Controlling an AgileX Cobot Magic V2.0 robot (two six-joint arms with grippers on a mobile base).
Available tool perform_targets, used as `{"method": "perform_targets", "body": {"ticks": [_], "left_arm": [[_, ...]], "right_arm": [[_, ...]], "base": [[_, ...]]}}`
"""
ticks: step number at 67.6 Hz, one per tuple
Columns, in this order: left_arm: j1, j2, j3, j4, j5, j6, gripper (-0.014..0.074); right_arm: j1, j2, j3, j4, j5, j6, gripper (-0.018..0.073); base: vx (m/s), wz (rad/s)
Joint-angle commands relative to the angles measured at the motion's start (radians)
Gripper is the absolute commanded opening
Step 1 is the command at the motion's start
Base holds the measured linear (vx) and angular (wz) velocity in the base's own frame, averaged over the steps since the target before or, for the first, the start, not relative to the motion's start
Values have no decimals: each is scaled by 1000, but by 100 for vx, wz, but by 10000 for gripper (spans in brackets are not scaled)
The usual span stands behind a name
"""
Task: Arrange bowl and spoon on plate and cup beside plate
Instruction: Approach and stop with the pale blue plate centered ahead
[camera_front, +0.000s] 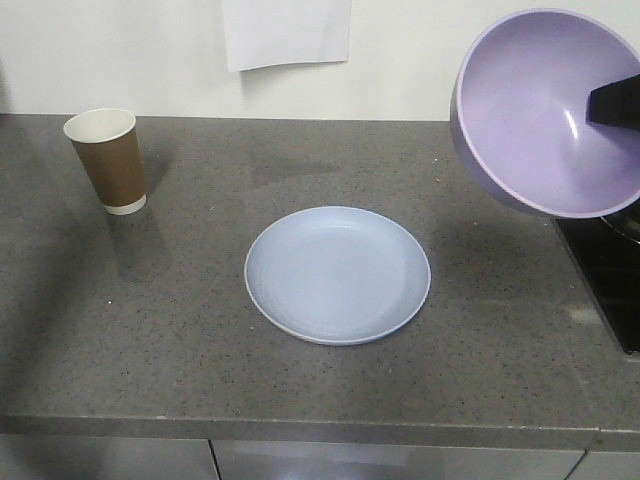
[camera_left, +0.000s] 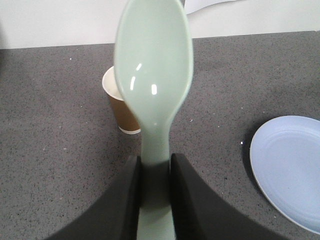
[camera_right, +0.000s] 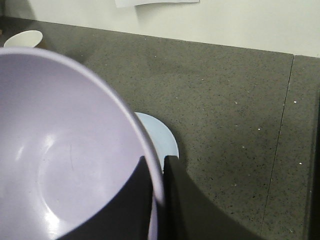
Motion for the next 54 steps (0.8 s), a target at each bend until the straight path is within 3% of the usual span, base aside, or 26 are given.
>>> {"method": "perform_targets", "body": {"ticks": [1,54], "left_arm": [[-3,-18,-26,-23,-57,-3,-8],[-3,-18,-26,-23,-57,-3,-8]], "right_arm": [[-5,-18,-29,31,-57,-7,-6],[-5,-18,-29,31,-57,-7,-6]], "base": [[5,0],[5,-1]]}}
